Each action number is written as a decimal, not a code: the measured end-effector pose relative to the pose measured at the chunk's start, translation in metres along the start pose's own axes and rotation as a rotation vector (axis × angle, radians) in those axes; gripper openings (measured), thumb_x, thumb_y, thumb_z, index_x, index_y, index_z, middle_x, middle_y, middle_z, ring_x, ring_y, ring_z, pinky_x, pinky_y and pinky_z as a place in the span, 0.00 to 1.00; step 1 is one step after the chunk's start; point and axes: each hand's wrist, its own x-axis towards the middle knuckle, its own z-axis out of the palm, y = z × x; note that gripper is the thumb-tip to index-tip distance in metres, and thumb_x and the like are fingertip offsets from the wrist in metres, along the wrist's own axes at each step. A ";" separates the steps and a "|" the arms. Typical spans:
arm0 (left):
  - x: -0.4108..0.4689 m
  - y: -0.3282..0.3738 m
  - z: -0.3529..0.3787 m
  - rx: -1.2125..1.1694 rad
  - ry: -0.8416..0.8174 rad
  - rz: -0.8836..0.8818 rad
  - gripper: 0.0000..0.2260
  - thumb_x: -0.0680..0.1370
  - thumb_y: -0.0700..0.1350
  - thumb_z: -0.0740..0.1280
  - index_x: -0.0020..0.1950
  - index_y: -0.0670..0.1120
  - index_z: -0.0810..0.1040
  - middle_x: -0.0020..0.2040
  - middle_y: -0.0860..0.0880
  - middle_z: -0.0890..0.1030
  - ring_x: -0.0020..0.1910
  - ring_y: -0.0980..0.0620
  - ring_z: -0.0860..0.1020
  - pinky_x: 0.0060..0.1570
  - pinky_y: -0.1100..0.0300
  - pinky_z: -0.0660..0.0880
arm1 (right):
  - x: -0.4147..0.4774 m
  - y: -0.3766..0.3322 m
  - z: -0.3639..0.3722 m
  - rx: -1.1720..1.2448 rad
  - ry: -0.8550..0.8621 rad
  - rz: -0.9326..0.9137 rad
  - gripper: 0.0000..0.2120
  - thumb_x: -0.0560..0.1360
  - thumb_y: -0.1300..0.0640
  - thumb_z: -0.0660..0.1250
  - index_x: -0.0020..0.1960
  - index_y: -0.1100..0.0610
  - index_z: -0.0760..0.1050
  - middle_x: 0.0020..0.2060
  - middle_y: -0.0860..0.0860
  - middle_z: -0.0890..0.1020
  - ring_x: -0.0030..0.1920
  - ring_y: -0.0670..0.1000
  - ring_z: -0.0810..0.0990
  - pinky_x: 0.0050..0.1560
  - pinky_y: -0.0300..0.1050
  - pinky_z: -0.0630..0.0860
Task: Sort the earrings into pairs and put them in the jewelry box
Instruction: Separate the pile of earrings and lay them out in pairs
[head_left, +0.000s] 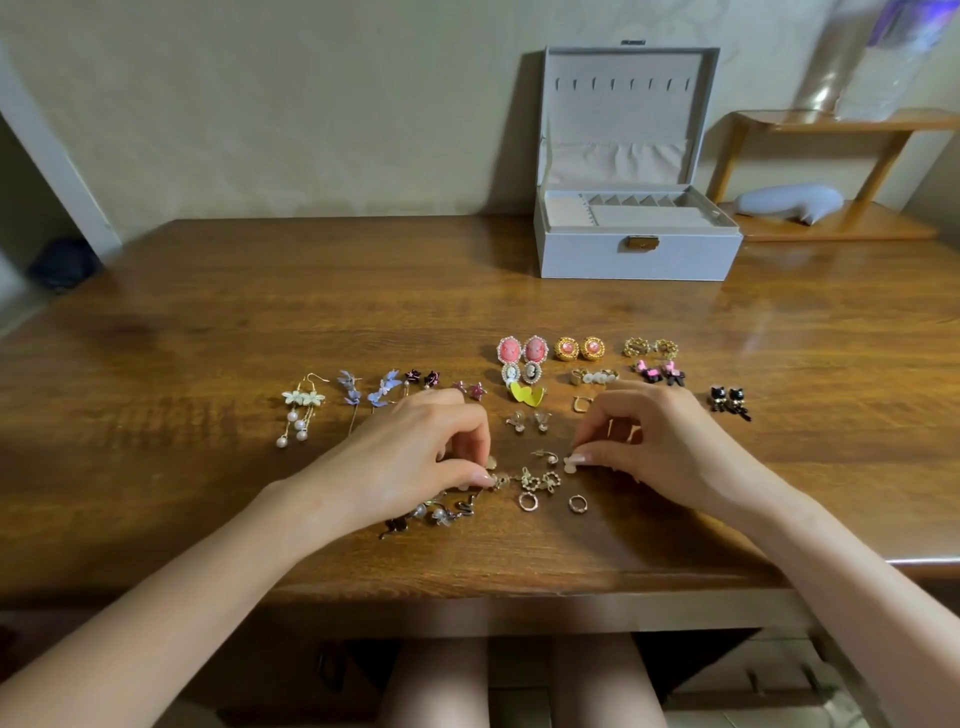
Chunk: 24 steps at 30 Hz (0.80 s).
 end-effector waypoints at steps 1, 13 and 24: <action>0.000 0.000 0.000 0.003 0.003 0.000 0.05 0.73 0.52 0.68 0.43 0.53 0.75 0.43 0.59 0.70 0.42 0.64 0.69 0.39 0.70 0.65 | 0.000 0.000 0.000 0.005 0.004 0.001 0.05 0.66 0.53 0.75 0.38 0.50 0.80 0.37 0.42 0.77 0.38 0.42 0.74 0.37 0.30 0.70; 0.007 0.003 -0.011 -0.136 0.128 -0.024 0.04 0.73 0.50 0.68 0.43 0.51 0.75 0.39 0.56 0.78 0.37 0.65 0.73 0.37 0.75 0.68 | -0.004 -0.006 -0.002 0.268 0.036 0.066 0.07 0.71 0.66 0.71 0.41 0.55 0.77 0.36 0.50 0.81 0.32 0.43 0.81 0.33 0.35 0.78; 0.016 0.008 -0.007 -0.176 0.158 0.036 0.04 0.74 0.49 0.67 0.44 0.50 0.78 0.40 0.56 0.80 0.42 0.62 0.75 0.40 0.74 0.69 | 0.001 -0.018 0.009 -0.061 -0.079 -0.107 0.10 0.75 0.66 0.64 0.46 0.54 0.82 0.39 0.38 0.70 0.39 0.35 0.70 0.42 0.24 0.65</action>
